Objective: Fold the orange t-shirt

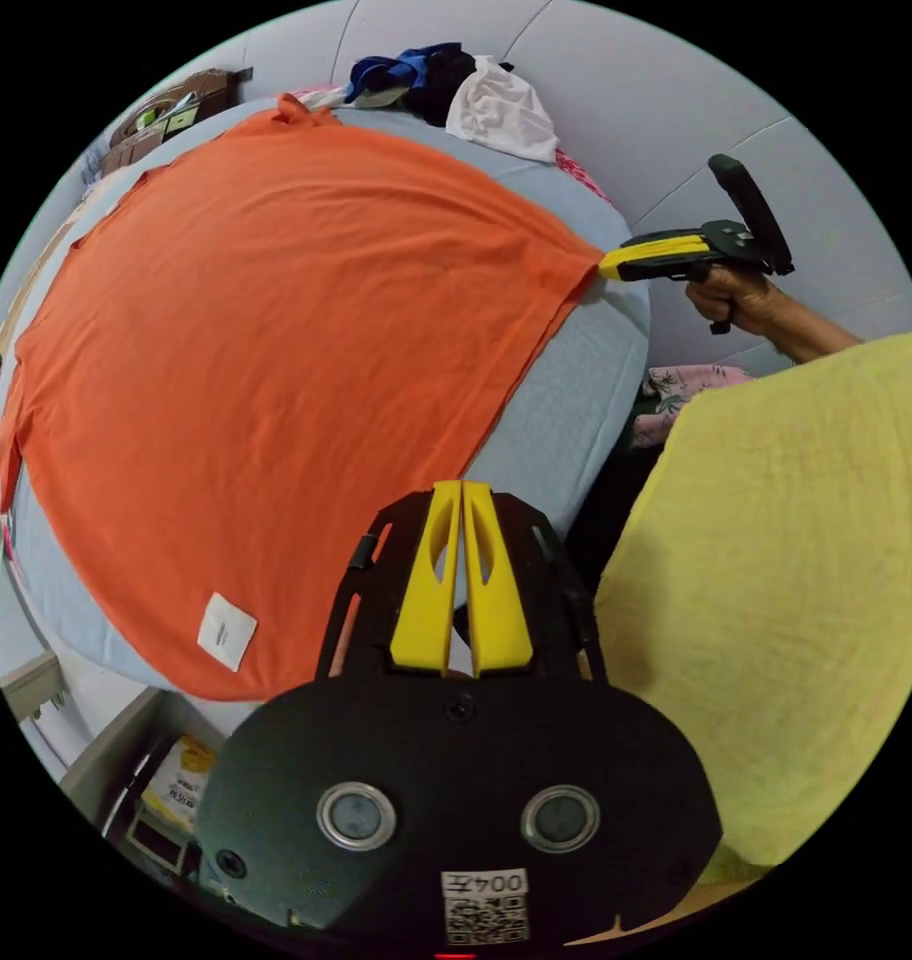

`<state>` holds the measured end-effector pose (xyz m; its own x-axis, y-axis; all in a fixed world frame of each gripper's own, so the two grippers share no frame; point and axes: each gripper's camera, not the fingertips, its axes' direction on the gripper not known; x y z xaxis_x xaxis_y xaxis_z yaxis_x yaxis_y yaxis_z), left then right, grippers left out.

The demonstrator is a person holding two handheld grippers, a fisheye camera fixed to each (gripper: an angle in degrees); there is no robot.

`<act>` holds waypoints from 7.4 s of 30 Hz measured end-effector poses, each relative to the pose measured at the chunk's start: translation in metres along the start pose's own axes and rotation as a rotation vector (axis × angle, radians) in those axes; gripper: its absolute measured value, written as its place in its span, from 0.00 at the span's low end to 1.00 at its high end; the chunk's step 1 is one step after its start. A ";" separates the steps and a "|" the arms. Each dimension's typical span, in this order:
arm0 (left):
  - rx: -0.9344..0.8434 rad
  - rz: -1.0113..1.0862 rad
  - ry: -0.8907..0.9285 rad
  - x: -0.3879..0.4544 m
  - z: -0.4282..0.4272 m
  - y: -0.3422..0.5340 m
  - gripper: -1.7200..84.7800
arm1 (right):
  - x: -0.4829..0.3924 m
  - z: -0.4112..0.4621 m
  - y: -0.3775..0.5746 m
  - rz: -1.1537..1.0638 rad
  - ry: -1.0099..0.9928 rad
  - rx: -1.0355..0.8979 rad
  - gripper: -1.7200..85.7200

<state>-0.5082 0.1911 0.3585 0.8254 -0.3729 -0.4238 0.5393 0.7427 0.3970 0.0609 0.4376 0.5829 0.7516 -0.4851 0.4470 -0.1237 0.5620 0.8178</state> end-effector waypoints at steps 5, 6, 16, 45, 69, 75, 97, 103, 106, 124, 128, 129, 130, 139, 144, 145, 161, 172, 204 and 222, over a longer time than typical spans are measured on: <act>0.111 -0.242 0.017 -0.037 -0.026 0.064 0.02 | 0.024 0.018 0.000 0.073 -0.015 -0.027 0.01; 0.159 -0.323 0.017 -0.048 -0.037 0.086 0.03 | 0.027 0.019 0.000 0.082 -0.023 -0.031 0.01; 0.340 -0.805 -0.033 -0.109 -0.078 0.263 0.07 | 0.059 0.029 0.001 0.156 -0.086 -0.032 0.01; 0.504 -0.890 0.257 -0.196 -0.123 0.447 0.02 | 0.155 0.018 0.071 0.292 -0.028 0.016 0.11; 0.876 -1.129 0.744 -0.271 -0.060 0.654 0.16 | 0.296 0.061 0.154 0.720 -0.596 0.108 0.13; 1.175 -1.170 0.907 -0.265 -0.039 0.688 0.16 | 0.304 0.075 0.169 0.792 -0.696 0.150 0.12; 0.975 -1.133 0.590 -0.243 -0.126 0.646 0.03 | 0.232 0.009 0.122 0.572 -0.357 0.297 0.03; 0.831 -1.222 0.569 -0.247 -0.092 0.603 0.02 | 0.216 0.051 0.080 0.586 -0.240 0.140 0.02; 0.824 -1.263 0.564 -0.245 -0.080 0.580 0.03 | 0.200 0.066 0.061 0.576 -0.200 0.087 0.02; 0.531 -1.233 0.071 -0.205 -0.122 0.394 0.04 | 0.104 0.046 -0.085 0.290 0.027 -0.100 0.09; 0.342 -0.901 -0.060 -0.186 -0.121 0.236 0.03 | 0.043 0.068 -0.167 0.075 0.057 -0.149 0.10; 0.281 -0.808 -0.078 -0.180 -0.113 0.189 0.03 | 0.036 0.073 -0.176 0.056 0.064 -0.161 0.10; 0.251 -0.764 -0.090 -0.177 -0.109 0.166 0.03 | 0.024 0.085 -0.194 0.026 0.076 -0.189 0.10; -0.003 -0.439 -0.199 -0.169 -0.053 -0.060 0.03 | -0.003 0.130 -0.277 -0.007 0.145 -0.404 0.07; -0.114 -0.399 -0.158 -0.180 -0.022 -0.124 0.03 | -0.001 0.137 -0.307 0.007 0.129 -0.454 0.07; -0.120 -0.390 -0.161 -0.180 -0.019 -0.129 0.03 | -0.003 0.138 -0.312 -0.024 0.134 -0.456 0.07; -0.209 -0.447 0.000 -0.225 0.027 -0.233 0.02 | 0.011 0.150 -0.369 -0.053 0.150 -0.530 0.06; -0.218 -0.538 -0.073 -0.229 0.048 -0.277 0.02 | 0.065 0.145 -0.376 -0.066 0.005 -0.500 0.05; -0.236 -0.802 -0.221 -0.237 0.079 -0.316 0.02 | 0.391 0.056 -0.488 0.368 -0.506 0.148 0.10; -0.172 -0.827 -0.164 -0.247 0.076 -0.288 0.02 | 0.382 0.070 -0.541 0.354 0.037 0.017 0.01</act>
<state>-0.8547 0.0273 0.4113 0.1988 -0.8975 -0.3937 0.9563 0.2655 -0.1222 0.3697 -0.0987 0.3367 0.6829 -0.2373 0.6909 -0.3916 0.6794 0.6205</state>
